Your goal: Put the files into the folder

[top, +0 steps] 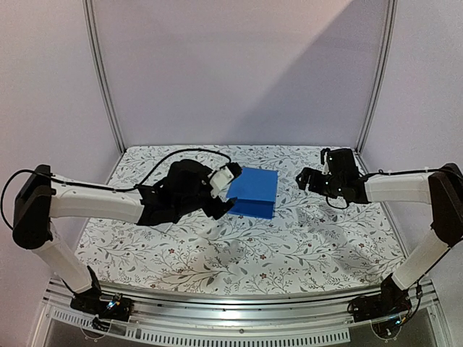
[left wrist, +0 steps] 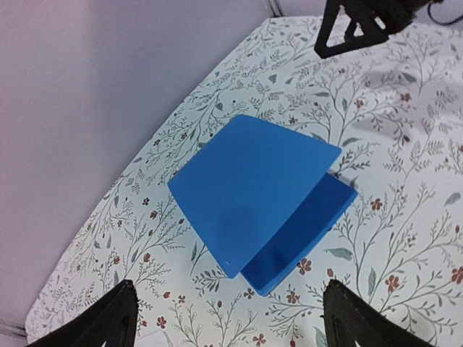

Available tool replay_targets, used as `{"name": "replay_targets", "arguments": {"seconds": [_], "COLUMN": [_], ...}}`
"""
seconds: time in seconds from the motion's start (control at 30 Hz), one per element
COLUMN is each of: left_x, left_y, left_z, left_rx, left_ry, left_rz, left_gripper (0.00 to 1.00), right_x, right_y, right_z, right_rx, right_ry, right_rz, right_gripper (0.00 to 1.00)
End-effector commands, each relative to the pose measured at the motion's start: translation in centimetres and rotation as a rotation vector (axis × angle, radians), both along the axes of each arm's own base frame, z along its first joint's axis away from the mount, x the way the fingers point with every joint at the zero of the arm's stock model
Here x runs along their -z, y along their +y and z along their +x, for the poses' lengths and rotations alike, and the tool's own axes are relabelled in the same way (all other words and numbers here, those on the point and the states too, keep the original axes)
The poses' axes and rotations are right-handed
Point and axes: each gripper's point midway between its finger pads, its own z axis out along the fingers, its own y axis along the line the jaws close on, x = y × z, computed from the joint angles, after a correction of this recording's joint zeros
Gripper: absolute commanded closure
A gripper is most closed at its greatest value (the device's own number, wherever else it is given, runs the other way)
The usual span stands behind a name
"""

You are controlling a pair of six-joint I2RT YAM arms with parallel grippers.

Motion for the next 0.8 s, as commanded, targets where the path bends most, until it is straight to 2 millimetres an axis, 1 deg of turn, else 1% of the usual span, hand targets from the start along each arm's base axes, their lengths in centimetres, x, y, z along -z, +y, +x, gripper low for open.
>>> {"name": "replay_targets", "arguments": {"seconds": [0.0,0.03,0.1,0.13,0.17,0.2,0.23,0.27,0.43,0.53,0.63,0.67,0.73,0.77], "left_x": [-0.9,-0.4,0.4,0.5,1.5,1.5,2.1,3.3,5.5,6.7,7.6,7.4,7.2,7.0], "left_y": [-2.0,-2.9,-4.1,-4.8,-5.4,-5.8,-6.4,-6.9,-8.7,-9.2,-9.2,-9.3,-9.3,-9.3], "left_z": [-1.5,-1.9,-1.5,-0.9,-0.3,0.2,0.5,0.9,2.3,3.3,5.2,5.9,6.8,7.2], "left_rx": [0.1,0.112,0.083,0.053,0.024,0.004,-0.001,-0.002,-0.024,-0.056,-0.125,-0.14,-0.16,-0.171], "left_ry": [-0.232,-0.264,-0.33,-0.366,-0.385,-0.406,-0.416,-0.418,-0.434,-0.451,-0.465,-0.47,-0.471,-0.467], "left_rz": [0.198,0.255,0.368,0.413,0.471,0.501,0.534,0.568,0.642,0.676,0.716,0.716,0.706,0.697], "left_gripper": [0.11,0.1,0.1,0.1,0.1,0.11,0.12,0.13,0.19,0.23,0.31,0.34,0.46,0.53], "right_x": [1.9,2.3,2.6,2.6,2.4,2.4,2.2,2.3,1.8,1.8,2.0,2.1,2.3,2.2], "right_y": [1.7,1.7,1.5,1.5,1.5,1.5,1.4,1.4,0.9,0.4,0.2,0.1,0.0,-0.2], "right_z": [-2.3,-2.6,-3.1,-3.3,-3.5,-3.7,-3.9,-4.1,-5.1,-5.5,-5.8,-5.9,-6.0,-6.1], "right_rx": [-0.06,-0.061,-0.06,-0.061,-0.062,-0.064,-0.067,-0.068,-0.073,-0.07,-0.072,-0.073,-0.072,-0.066], "right_ry": [0.098,0.107,0.117,0.117,0.114,0.114,0.11,0.113,0.097,0.089,0.091,0.094,0.095,0.091], "right_rz": [0.12,0.118,0.124,0.128,0.136,0.141,0.146,0.149,0.152,0.137,0.129,0.128,0.126,0.125], "right_gripper": [0.02,0.02,0.03,0.03,0.03,0.03,0.03,0.03,0.03,0.03,0.03,0.03,0.03,0.03]}}
